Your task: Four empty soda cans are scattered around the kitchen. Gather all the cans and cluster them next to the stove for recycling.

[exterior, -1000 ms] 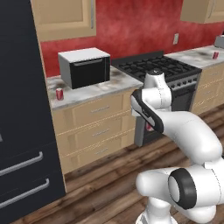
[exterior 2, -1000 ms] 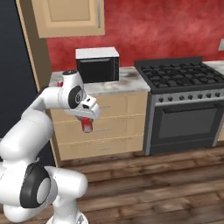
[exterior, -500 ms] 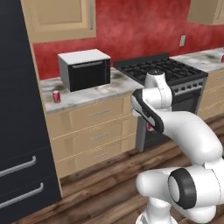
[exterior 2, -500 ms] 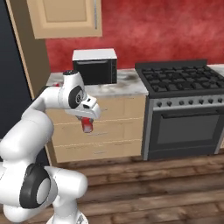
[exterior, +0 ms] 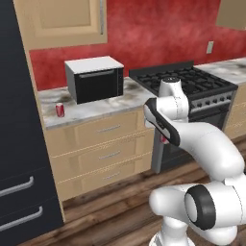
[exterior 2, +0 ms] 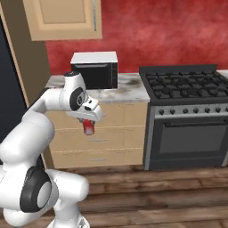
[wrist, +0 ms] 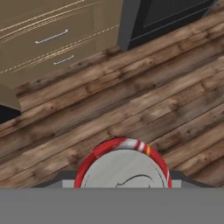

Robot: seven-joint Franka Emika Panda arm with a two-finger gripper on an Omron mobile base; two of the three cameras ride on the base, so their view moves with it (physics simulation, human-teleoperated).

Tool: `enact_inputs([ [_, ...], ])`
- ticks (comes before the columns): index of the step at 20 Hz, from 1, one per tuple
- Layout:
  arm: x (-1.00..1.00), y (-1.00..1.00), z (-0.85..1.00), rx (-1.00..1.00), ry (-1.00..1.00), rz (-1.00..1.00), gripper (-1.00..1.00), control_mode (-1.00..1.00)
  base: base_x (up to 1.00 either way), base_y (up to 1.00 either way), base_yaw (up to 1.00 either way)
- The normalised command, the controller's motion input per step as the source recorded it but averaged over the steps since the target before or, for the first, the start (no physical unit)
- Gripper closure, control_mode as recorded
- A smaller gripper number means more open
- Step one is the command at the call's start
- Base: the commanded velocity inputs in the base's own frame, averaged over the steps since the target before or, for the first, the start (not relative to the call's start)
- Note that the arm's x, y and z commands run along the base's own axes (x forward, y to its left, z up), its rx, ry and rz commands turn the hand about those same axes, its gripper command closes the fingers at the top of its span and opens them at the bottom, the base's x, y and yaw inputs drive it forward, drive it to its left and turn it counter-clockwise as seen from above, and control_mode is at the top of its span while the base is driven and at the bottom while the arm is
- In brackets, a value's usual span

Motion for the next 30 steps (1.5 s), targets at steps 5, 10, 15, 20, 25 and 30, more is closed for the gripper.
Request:
enact_inputs([
  [5, 0.00, 0.00, 0.00, 0.00, 0.00, 0.00, 1.00, 1.00, 0.50, -0.34, 0.14],
  [10, 0.00, 0.00, 0.00, 0.00, 0.00, 0.00, 1.00, 1.00, 0.51, -0.33, 0.15],
  [15, 0.00, 0.00, 0.00, 0.00, 0.00, 0.00, 1.00, 1.00, 0.51, -0.32, 0.15],
  [20, 0.00, 0.00, 0.00, 0.00, 0.00, 0.00, 1.00, 1.00, 0.49, -0.32, 0.14],
  [25, 0.00, 0.00, 0.00, 0.00, 0.00, 0.00, 1.00, 1.00, 0.33, -0.40, 0.11],
  [30, 0.00, 0.00, 0.00, 0.00, 0.00, 0.00, 1.00, 1.00, 0.27, -0.44, 0.11],
])
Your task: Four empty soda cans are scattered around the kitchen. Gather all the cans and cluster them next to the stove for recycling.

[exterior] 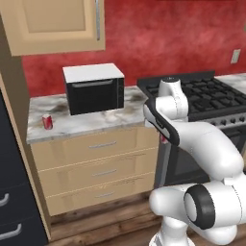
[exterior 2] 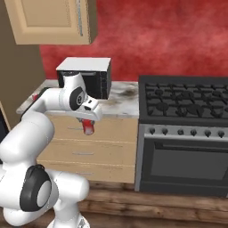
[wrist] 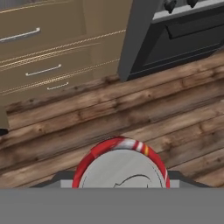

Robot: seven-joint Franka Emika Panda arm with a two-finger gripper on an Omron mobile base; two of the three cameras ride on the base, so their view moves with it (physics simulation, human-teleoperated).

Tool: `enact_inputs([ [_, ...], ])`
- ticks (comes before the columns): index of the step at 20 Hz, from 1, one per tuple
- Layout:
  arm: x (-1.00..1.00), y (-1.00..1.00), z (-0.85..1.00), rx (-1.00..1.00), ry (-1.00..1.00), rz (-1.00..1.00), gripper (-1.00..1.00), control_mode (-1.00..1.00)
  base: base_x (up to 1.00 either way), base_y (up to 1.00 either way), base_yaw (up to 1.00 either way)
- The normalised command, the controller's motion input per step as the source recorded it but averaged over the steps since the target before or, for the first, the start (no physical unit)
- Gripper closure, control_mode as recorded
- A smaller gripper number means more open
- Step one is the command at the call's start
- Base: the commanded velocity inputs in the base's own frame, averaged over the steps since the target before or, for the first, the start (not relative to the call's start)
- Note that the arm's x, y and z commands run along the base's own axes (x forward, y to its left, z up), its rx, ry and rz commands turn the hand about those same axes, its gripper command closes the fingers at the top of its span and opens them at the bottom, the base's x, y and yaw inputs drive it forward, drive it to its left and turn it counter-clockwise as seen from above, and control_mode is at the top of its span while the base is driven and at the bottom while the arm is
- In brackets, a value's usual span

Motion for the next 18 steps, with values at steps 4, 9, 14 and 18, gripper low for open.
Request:
enact_inputs([
  [4, 0.00, 0.00, 0.00, 0.00, 0.00, 0.00, 1.00, 1.00, 0.26, -0.44, 0.13],
  [9, 0.00, 0.00, 0.00, 0.00, 0.00, 0.00, 1.00, 1.00, 0.27, -0.43, 0.13],
  [14, 0.00, 0.00, 0.00, 0.00, 0.00, 0.00, 1.00, 1.00, 0.25, -0.44, 0.12],
  [18, 0.00, 0.00, 0.00, 0.00, 0.00, 0.00, 1.00, 1.00, 0.19, -0.46, 0.11],
])
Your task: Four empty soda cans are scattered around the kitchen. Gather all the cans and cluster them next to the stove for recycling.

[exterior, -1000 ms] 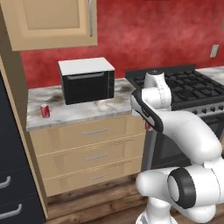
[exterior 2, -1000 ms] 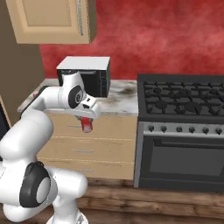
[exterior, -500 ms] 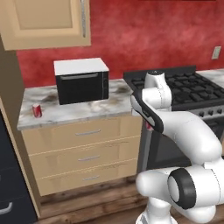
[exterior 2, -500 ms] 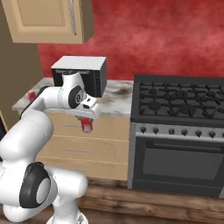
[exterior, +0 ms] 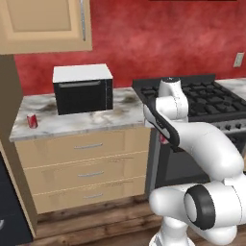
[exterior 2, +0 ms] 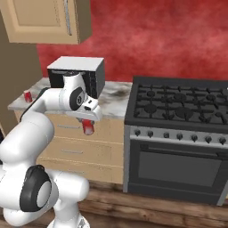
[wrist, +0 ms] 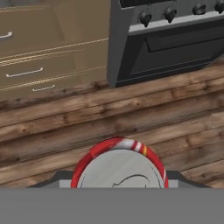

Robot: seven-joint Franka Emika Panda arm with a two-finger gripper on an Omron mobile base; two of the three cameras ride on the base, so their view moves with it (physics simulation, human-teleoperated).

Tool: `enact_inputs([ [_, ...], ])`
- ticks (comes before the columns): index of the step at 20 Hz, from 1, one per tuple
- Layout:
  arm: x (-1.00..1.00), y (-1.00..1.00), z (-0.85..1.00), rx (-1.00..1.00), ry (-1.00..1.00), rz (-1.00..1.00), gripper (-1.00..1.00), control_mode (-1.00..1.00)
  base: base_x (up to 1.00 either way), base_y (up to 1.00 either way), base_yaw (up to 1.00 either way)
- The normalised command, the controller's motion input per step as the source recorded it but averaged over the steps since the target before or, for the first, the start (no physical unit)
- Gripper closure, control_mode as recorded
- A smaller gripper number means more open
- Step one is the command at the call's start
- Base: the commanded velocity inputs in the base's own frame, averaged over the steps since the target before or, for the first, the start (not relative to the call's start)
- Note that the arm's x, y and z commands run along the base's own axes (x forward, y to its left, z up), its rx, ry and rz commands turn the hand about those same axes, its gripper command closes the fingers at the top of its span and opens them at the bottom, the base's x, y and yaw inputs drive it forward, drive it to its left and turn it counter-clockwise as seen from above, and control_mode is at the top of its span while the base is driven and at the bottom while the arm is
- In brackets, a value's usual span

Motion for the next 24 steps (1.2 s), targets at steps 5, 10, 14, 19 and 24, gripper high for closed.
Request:
enact_inputs([
  [5, 0.00, 0.00, 0.00, 0.00, 0.00, 0.00, 1.00, 1.00, 0.19, -0.50, 0.07],
  [10, 0.00, 0.00, 0.00, 0.00, 0.00, 0.00, 1.00, 1.00, 0.29, -0.26, 0.01],
  [14, 0.00, 0.00, 0.00, 0.00, 0.00, 0.00, 1.00, 1.00, 0.13, -0.45, 0.04],
  [19, 0.00, 0.00, 0.00, 0.00, 0.00, 0.00, 1.00, 1.00, 0.08, -0.53, 0.06],
  [24, 0.00, 0.00, 0.00, 0.00, 0.00, 0.00, 1.00, 1.00, 0.05, -0.59, 0.00],
])
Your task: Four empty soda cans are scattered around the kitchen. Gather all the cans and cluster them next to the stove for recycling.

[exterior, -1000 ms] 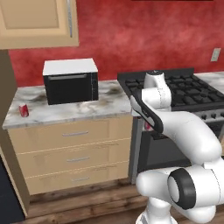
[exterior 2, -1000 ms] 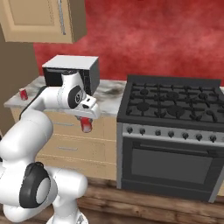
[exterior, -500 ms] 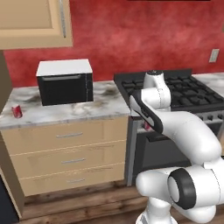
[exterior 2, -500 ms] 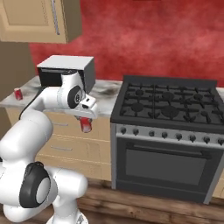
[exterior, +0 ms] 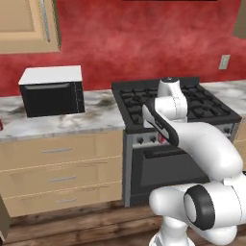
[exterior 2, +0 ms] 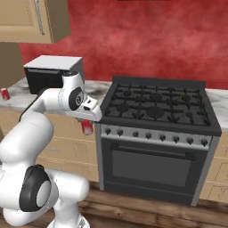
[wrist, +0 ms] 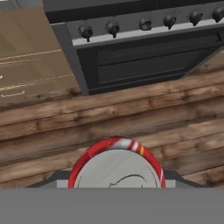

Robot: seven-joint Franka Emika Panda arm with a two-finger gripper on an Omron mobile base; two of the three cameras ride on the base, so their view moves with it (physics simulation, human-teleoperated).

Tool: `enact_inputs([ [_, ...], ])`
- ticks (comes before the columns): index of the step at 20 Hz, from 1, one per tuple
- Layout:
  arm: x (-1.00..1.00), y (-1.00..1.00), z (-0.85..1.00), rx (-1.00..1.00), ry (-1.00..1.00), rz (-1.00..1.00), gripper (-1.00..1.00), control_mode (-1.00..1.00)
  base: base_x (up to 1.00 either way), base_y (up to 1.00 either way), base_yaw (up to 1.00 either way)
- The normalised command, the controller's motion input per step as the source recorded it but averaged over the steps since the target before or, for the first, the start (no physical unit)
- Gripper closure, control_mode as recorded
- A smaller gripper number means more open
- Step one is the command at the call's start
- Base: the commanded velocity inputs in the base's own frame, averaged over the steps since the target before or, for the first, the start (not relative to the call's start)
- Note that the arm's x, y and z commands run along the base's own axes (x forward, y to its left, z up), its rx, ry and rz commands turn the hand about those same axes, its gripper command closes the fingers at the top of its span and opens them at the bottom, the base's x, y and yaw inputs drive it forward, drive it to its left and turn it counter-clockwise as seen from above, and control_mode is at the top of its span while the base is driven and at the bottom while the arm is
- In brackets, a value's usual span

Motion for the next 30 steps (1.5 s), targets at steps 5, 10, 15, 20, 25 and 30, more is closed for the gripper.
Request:
enact_inputs([
  [5, 0.00, 0.00, 0.00, 0.00, 0.00, 0.00, 1.00, 1.00, 0.12, -0.60, 0.00],
  [10, 0.00, 0.00, 0.00, 0.00, 0.00, 0.00, 1.00, 1.00, 0.19, -0.60, 0.00],
  [15, 0.00, 0.00, 0.00, 0.00, 0.00, 0.00, 1.00, 1.00, 0.30, -0.57, 0.00],
  [20, 0.00, 0.00, 0.00, 0.00, 0.00, 0.00, 1.00, 1.00, 0.33, -0.53, 0.00],
  [25, 0.00, 0.00, 0.00, 0.00, 0.00, 0.00, 1.00, 1.00, 0.35, -0.44, 0.00],
  [30, 0.00, 0.00, 0.00, 0.00, 0.00, 0.00, 1.00, 1.00, 0.31, -0.44, 0.00],
])
